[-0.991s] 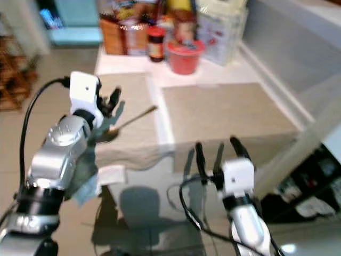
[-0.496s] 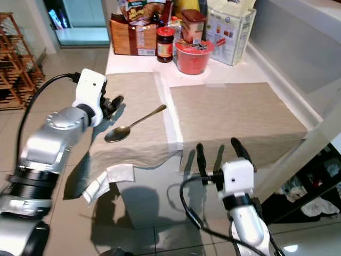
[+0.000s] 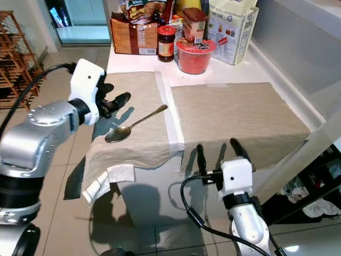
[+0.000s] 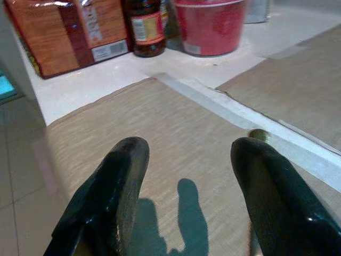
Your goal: Setting the table
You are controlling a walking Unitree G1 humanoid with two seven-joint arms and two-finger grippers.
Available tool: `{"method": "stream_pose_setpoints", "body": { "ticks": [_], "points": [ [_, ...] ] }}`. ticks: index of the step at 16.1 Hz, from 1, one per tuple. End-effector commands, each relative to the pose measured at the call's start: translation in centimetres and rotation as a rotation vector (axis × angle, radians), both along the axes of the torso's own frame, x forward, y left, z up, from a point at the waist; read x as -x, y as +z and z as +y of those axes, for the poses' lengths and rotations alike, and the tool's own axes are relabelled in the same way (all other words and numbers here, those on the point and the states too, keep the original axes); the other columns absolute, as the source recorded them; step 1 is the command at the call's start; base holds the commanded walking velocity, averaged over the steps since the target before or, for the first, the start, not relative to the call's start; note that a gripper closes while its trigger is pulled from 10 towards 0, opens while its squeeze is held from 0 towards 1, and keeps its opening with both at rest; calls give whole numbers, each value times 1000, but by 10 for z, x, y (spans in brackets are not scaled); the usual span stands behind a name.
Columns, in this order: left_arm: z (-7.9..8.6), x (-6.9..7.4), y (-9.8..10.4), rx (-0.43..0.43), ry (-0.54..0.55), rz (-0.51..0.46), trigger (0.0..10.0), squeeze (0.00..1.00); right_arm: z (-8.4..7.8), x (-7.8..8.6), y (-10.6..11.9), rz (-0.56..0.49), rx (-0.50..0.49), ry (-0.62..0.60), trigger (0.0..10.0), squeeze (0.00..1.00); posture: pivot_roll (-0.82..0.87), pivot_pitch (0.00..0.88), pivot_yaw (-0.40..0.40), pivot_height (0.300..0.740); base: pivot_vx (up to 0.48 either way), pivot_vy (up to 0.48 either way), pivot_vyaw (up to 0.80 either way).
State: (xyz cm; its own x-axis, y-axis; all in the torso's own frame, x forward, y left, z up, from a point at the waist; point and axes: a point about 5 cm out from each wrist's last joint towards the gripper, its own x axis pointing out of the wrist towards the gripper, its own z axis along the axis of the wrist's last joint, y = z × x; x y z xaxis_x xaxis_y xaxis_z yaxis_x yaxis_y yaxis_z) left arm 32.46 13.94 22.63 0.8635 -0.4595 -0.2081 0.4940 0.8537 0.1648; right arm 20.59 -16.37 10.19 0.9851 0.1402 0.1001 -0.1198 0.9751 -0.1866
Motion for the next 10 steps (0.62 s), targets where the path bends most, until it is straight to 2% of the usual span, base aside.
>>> {"method": "stream_pose_setpoints", "body": {
  "ticks": [1,5,10],
  "points": [
    [0,4,1,7,-28,10,10000,0,-2,1,-1,-3,2,-4,10000,0,-66,0,6,736,0,0,0],
    [-9,13,-7,-25,-167,70,10000,0,1,3,-9,14,-3,4,10000,0,-61,0,5,736,0,0,0],
    [-19,13,-12,-43,-237,140,10000,0,2,-1,-5,-1,-8,0,10000,0,-74,0,24,736,0,0,0]
  ]
}}
